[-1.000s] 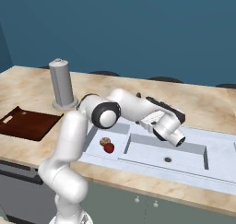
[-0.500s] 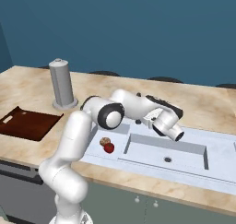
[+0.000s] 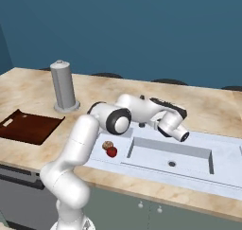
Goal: Pick up all produce items and place them in the sink. Turn on the sink faucet to wash them. Then turn the sink off and put them in the tray.
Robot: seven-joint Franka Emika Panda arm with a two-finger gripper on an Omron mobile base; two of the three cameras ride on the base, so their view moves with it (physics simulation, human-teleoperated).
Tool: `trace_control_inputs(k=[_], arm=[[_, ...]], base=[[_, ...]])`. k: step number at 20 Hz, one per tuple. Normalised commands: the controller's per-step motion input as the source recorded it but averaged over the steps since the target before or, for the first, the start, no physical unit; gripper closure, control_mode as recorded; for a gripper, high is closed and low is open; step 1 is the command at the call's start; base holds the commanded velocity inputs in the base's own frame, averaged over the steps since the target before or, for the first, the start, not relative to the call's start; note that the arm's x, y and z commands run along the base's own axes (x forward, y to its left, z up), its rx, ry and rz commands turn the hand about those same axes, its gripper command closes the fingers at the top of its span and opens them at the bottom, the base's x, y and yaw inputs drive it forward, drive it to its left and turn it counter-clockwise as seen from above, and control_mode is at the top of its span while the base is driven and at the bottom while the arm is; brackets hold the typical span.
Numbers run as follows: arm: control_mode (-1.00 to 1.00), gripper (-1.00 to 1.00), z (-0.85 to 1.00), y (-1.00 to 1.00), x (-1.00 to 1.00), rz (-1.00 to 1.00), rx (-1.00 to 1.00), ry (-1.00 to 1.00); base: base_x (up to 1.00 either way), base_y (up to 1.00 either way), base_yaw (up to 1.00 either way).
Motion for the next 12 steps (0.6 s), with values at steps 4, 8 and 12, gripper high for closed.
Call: trace_control_inputs(k=[4,8,12], arm=[[-1.0,-1.0,-0.19,-0.19,0.07,0.0,0.04,0.05],[-1.0,1.0,0.0,0.0,0.0,0.0,0.08,0.01],[-1.0,1.0,0.0,0.0,0.0,-0.02,0.14,0.05]], base=[[0.0,0.0,0.0],[0.0,0.0,0.0],[0.0,0.0,0.0]])
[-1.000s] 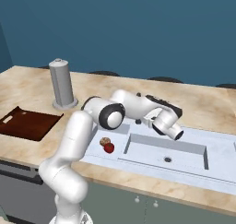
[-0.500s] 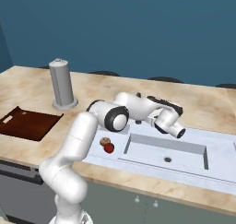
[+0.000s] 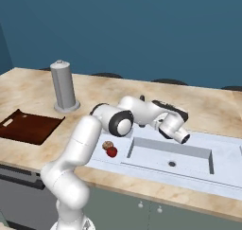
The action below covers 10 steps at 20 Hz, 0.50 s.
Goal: Pick up all produce items and place them in the sink. Turn on the sink faucet to wash them. Then turn the sink off and put them in the tray.
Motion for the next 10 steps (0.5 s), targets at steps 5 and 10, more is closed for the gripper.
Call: trace_control_inputs(k=[5,10], arm=[[-1.0,1.0,0.0,-0.32,0.0,-0.08,0.26,0.11],[-1.0,1.0,-0.09,-0.67,0.0,-0.08,0.22,0.14]], base=[[0.0,0.0,0.0],[0.0,0.0,0.0]])
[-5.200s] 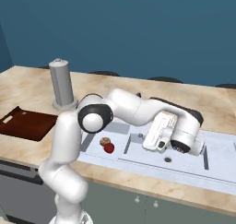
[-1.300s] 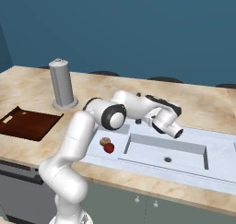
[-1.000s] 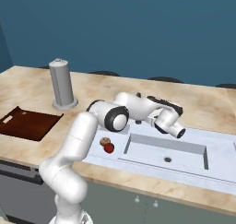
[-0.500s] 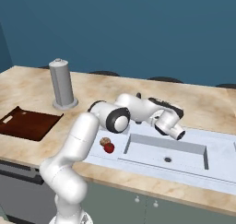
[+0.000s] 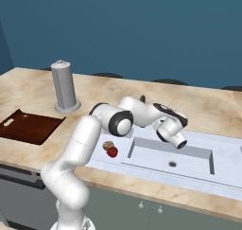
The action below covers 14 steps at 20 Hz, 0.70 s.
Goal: Pick up all produce items and place them in the sink. Turn on the sink faucet to wash them. Then turn the sink off and put them in the tray.
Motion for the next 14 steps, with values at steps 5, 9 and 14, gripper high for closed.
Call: trace_control_inputs(k=[5,9,14], arm=[[-1.0,1.0,-0.27,-0.76,0.0,-0.05,0.13,0.11],[-1.0,1.0,-0.28,-0.75,-0.05,-0.01,0.08,0.03],[-1.0,1.0,-0.26,-0.76,-0.22,0.0,0.07,0.0]], base=[[0.0,0.0,0.0],[0.0,0.0,0.0],[0.0,0.0,0.0]])
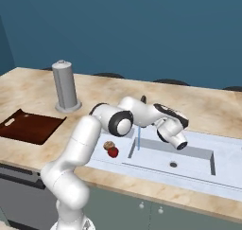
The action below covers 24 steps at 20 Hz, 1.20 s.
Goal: Pick up all produce items and place them in the sink. Turn on the sink faucet to wash them. Then turn the sink off and put them in the tray.
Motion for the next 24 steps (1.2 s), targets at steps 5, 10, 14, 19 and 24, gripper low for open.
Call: trace_control_inputs(k=[5,10,14,19,24], arm=[[-1.0,1.0,-0.1,-0.22,-0.22,0.0,0.03,0.01],[-1.0,1.0,0.0,0.0,-0.2,0.0,0.0,0.0],[-1.0,1.0,0.0,0.0,-0.1,0.0,0.0,-0.01],[-1.0,1.0,0.0,0.05,-0.2,0.05,-0.01,-0.09],[-1.0,1.0,0.01,0.3,-0.37,0.11,-0.11,-0.17]], base=[[0.0,0.0,0.0],[0.0,0.0,0.0],[0.0,0.0,0.0],[0.0,0.0,0.0],[0.0,0.0,0.0]])
